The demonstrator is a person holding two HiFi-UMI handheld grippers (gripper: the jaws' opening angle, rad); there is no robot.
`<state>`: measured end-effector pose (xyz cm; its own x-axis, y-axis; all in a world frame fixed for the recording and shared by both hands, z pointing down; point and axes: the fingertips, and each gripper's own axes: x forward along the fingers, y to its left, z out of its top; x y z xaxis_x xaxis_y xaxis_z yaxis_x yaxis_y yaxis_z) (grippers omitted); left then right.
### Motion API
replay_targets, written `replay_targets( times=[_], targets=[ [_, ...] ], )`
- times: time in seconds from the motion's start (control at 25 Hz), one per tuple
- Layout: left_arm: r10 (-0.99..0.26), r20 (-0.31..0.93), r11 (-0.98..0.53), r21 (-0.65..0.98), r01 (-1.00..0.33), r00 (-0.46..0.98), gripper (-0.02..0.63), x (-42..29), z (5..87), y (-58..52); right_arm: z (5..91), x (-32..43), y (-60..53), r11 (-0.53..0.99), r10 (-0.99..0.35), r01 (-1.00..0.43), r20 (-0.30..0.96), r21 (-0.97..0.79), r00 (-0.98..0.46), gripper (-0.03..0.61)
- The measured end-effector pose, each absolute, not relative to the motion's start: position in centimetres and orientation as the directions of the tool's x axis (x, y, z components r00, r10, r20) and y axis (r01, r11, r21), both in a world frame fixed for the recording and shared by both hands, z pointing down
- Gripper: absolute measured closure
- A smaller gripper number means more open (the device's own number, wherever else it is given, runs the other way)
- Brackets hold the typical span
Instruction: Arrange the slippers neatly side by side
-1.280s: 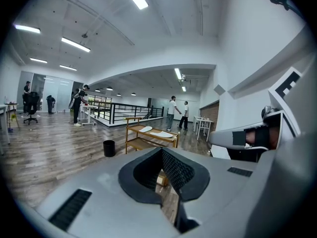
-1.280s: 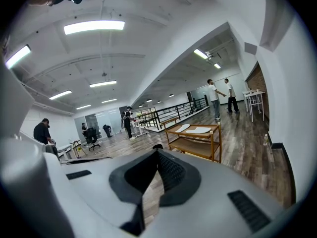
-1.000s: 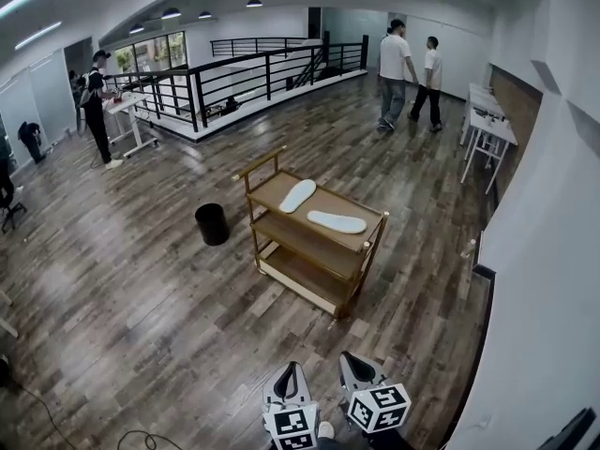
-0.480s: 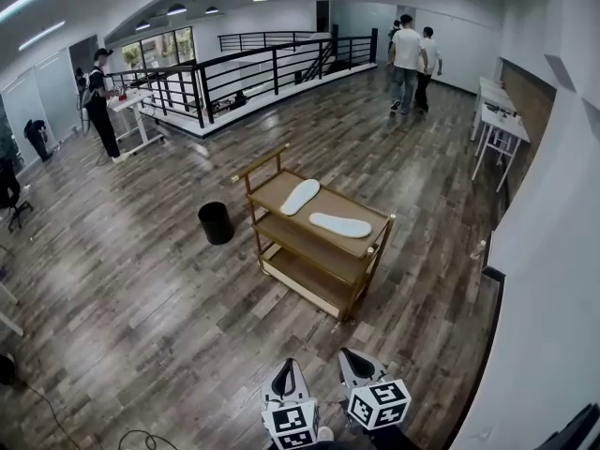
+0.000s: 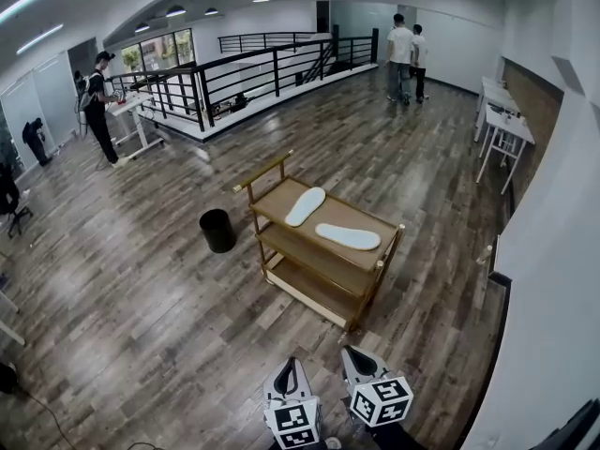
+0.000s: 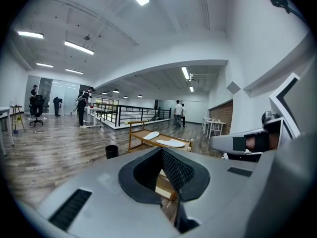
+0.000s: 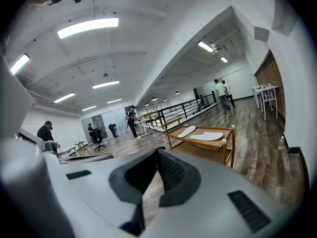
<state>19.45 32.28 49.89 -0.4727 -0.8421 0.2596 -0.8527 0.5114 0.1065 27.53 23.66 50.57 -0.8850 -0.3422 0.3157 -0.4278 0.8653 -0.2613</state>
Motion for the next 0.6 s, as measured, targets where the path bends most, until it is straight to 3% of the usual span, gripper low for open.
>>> replay_targets(
  times=[0.6],
  targets=[
    [-0.868,0.267,0.465,0.135,-0.875,-0.420,0.612,7.9,52.3,26.0,51.7,16.0,17.7,0.850,-0.383,-0.468,0.326,-0.241,-0.864,0.580]
  ],
)
